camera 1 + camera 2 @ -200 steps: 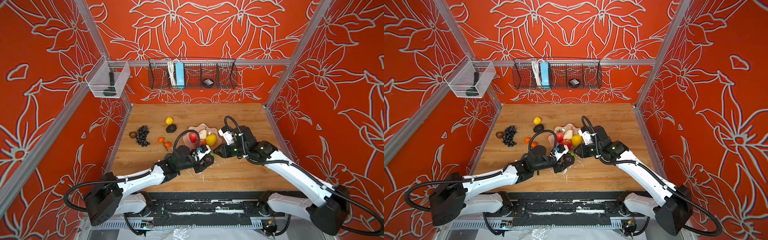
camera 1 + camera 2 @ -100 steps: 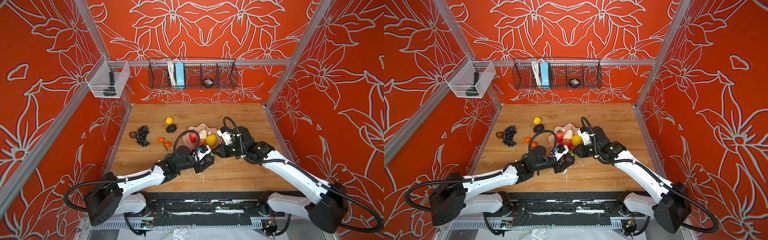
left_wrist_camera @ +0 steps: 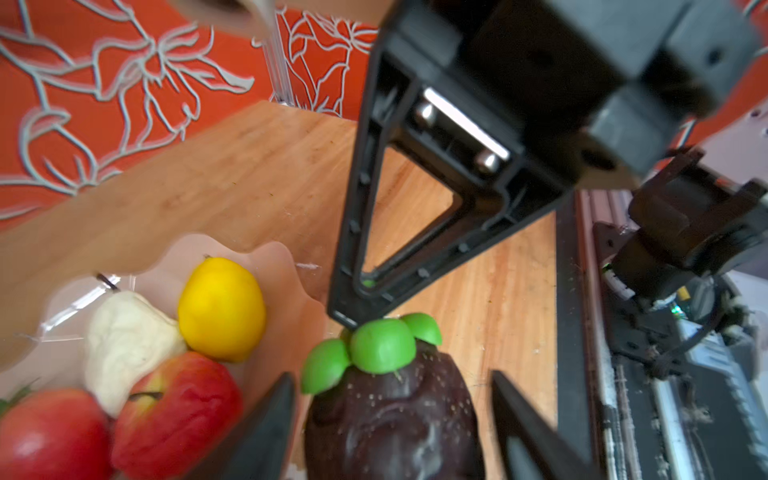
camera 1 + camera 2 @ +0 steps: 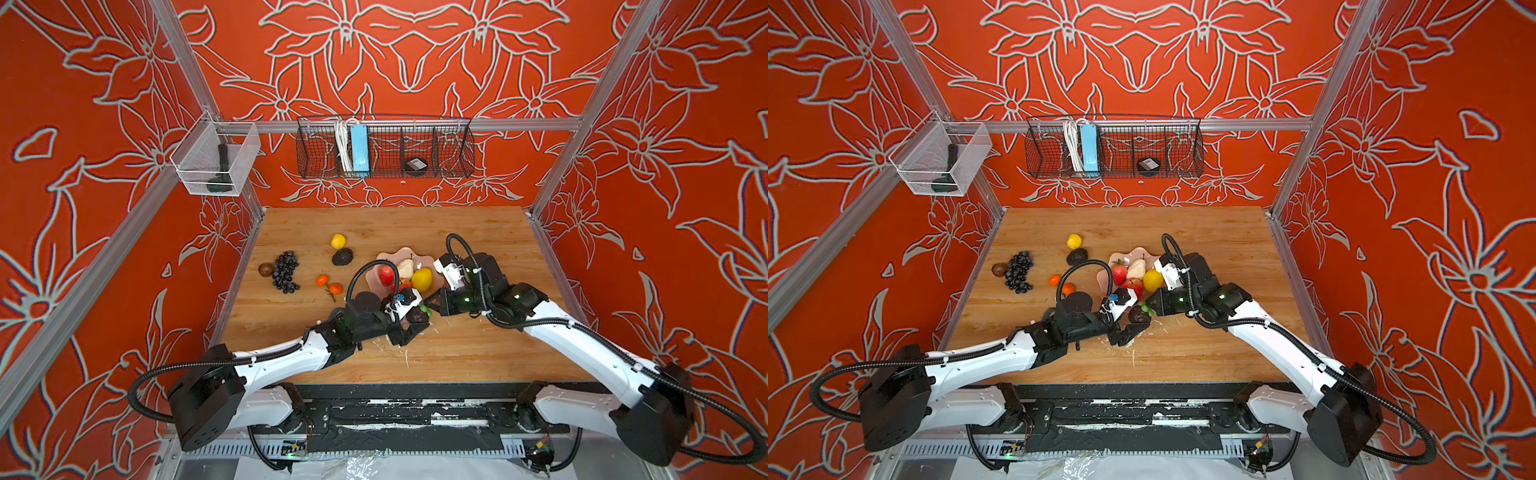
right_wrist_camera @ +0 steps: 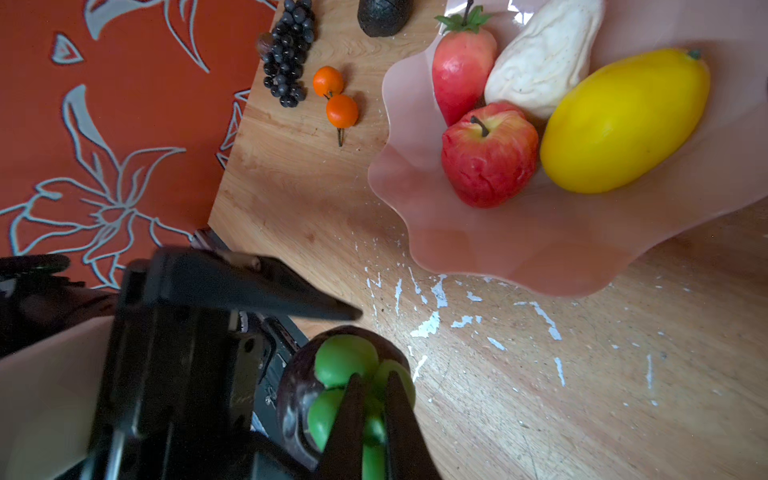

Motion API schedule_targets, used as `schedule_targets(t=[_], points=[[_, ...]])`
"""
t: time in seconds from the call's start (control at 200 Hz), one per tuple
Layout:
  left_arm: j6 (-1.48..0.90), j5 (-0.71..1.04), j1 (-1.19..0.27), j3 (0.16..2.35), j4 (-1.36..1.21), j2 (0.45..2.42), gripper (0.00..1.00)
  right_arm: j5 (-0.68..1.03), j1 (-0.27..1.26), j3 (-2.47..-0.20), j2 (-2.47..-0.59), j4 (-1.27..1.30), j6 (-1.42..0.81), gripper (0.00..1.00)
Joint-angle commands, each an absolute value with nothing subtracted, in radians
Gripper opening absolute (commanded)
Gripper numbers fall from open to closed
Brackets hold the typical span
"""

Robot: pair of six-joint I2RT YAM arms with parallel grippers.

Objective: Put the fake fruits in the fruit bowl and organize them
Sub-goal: 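Open left gripper and draw back while right gripper holds the mangosteen, then lower the mangosteen into the bowl beside the strawberry with right gripper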

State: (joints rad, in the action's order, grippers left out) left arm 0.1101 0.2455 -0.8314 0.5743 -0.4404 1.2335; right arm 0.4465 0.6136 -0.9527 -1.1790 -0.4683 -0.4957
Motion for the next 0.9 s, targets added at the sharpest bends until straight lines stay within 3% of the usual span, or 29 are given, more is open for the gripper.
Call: schedule_targets(t=[0.0,0.135,0.26,0.466,0.641,0.896], points=[[0.077,0.193,-0.834,0.563,-0.471,1.211,0.94,0.335,0.621,-0.999,-1.172,-0.53,-0.435,0.02],[0.028,0.117,-0.832,0.501,-0.475,1.136,0.98,0.202,0.616,-1.044,-1.198,-0.559,-0.361,0.02],[-0.028,-0.07,-0.823,0.439,-0.429,1.012,0.98,0.124,0.611,-1.086,-1.25,-0.564,-0.314,0.02],[-0.271,-0.427,-0.696,0.431,-0.106,0.824,0.98,0.073,0.611,-1.159,-1.343,-0.532,-0.296,0.02],[-0.42,-0.41,-0.535,0.369,0.043,0.703,0.98,0.061,0.641,-1.244,-1.433,-0.525,-0.29,0.02],[-0.411,-0.422,-0.506,0.3,0.063,0.586,0.98,0.048,0.733,-1.391,-1.606,-0.546,-0.26,0.02]])
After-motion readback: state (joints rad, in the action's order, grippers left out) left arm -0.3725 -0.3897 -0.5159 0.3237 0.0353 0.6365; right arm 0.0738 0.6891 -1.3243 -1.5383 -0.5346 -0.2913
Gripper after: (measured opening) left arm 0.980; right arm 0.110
